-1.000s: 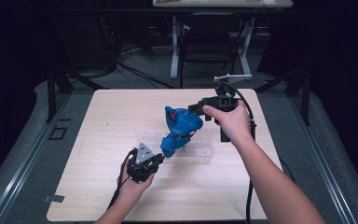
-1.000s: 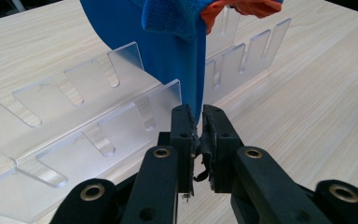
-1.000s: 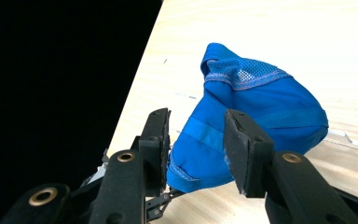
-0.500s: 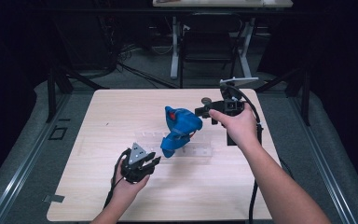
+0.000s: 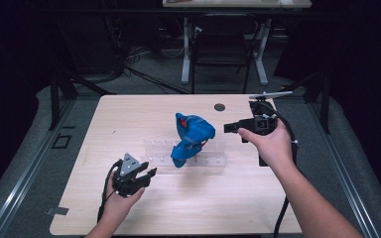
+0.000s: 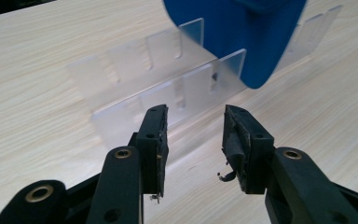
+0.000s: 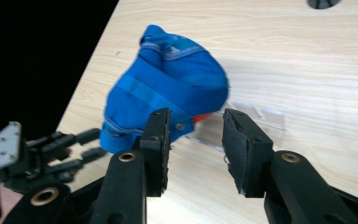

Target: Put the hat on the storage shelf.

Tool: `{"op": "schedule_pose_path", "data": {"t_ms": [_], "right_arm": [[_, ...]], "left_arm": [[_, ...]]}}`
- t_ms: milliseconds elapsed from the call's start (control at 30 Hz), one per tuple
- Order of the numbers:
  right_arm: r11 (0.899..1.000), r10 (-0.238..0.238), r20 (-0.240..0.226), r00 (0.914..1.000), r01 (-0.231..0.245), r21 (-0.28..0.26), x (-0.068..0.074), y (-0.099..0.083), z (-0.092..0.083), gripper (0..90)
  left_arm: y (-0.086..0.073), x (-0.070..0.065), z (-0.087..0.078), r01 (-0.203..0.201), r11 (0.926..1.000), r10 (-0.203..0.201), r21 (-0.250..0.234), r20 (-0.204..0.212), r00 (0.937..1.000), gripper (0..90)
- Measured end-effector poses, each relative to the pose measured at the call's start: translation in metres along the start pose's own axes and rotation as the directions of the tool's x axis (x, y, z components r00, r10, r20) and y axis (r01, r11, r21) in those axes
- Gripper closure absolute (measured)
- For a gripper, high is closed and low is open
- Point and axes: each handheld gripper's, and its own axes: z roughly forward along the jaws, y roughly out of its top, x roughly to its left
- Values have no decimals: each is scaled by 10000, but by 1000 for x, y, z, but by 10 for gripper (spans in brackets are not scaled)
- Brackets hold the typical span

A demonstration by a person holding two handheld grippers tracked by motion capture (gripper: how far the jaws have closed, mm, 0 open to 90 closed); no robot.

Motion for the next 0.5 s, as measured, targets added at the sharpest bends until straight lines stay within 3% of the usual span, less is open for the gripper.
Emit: {"op": "schedule_pose_path", "data": {"t_ms": [500], "right_arm": [[9996, 3, 503, 9987, 11, -279, -21, -14, -21, 607]], "left_arm": [[-22, 35, -22, 726, 9973, -717, 122, -647, 9953, 519]]}}
